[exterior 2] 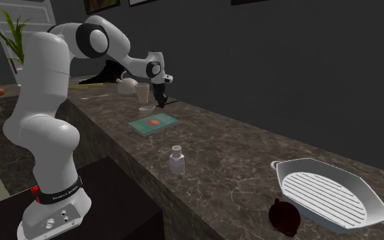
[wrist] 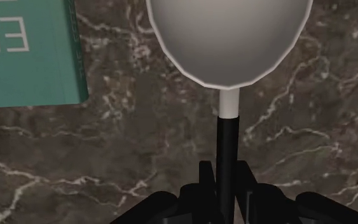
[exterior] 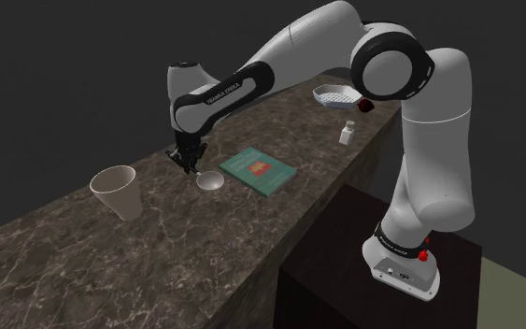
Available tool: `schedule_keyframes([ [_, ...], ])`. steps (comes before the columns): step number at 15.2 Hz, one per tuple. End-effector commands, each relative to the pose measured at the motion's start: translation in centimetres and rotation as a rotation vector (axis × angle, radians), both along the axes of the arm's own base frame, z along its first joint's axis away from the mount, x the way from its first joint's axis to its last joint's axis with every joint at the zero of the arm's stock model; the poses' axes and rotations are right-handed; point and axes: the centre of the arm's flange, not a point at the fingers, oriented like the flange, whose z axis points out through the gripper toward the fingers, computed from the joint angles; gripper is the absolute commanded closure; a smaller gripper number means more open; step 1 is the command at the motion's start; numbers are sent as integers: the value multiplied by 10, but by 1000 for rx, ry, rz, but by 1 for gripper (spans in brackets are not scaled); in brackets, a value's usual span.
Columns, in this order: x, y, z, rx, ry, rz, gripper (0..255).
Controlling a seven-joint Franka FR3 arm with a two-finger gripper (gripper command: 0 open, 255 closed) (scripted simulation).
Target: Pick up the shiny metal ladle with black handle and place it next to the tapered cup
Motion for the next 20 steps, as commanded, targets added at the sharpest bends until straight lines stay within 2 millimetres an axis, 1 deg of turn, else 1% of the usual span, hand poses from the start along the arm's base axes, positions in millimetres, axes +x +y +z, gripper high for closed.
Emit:
schedule_keyframes([
  [1, 0, -1, -3, 0, -1, 0, 255],
  [7, 0, -1, -3, 0, -1, 0, 255],
  [8, 0, -1, -3, 0, -1, 0, 0],
  [13, 0, -1, -3, 0, -1, 0, 0],
  [16, -4, -4, 36, 0, -1, 0, 0],
  [17, -6, -5, 46, 0, -1, 0, 0],
  [20, -6, -5, 46, 0, -1, 0, 0],
])
